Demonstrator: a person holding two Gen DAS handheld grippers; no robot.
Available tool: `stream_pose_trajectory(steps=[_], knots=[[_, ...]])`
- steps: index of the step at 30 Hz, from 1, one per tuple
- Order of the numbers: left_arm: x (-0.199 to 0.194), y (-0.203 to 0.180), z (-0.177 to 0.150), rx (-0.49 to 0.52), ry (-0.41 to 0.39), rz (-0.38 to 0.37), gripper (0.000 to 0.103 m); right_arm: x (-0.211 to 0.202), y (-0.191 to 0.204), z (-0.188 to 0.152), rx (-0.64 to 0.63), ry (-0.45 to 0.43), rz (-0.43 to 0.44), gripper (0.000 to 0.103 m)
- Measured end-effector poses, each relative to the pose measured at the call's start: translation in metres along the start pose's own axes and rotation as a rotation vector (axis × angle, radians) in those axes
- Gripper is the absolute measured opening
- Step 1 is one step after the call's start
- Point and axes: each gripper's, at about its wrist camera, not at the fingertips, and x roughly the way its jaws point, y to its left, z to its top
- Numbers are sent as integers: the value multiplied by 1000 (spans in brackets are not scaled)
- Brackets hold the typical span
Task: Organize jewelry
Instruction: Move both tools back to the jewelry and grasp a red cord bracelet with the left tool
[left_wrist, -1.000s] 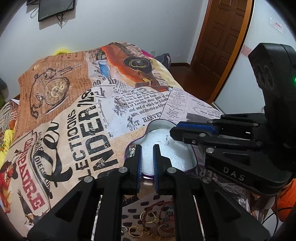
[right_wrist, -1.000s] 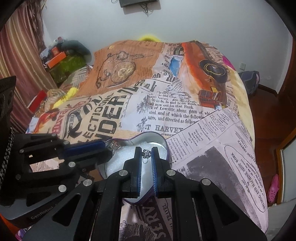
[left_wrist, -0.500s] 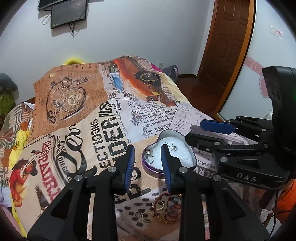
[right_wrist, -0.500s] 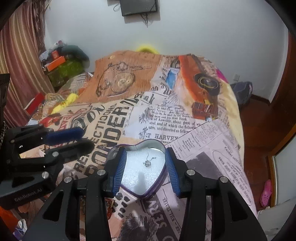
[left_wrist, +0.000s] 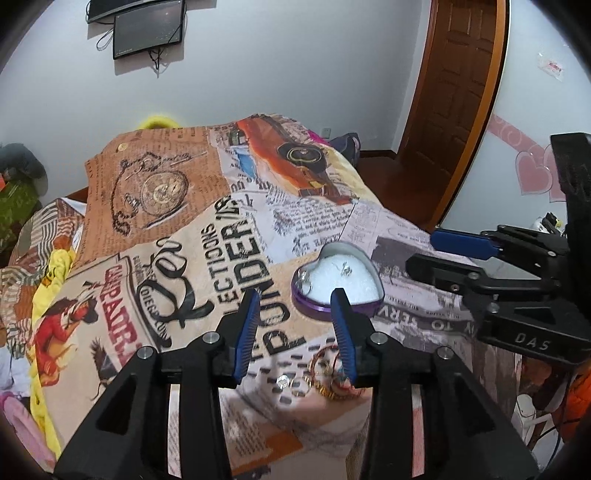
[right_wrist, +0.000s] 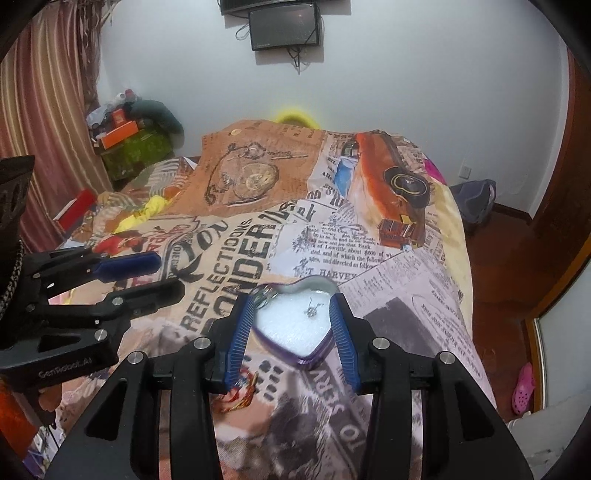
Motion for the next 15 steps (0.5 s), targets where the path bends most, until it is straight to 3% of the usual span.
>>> stream_pose_trajectory(steps=[7,15], knots=[[5,9,-22,-19,56,12,39,-3,6,-17,11,34,9,39],[31,7,-43,-48,154,-53,39,4,4,-41,45,87,9,40]])
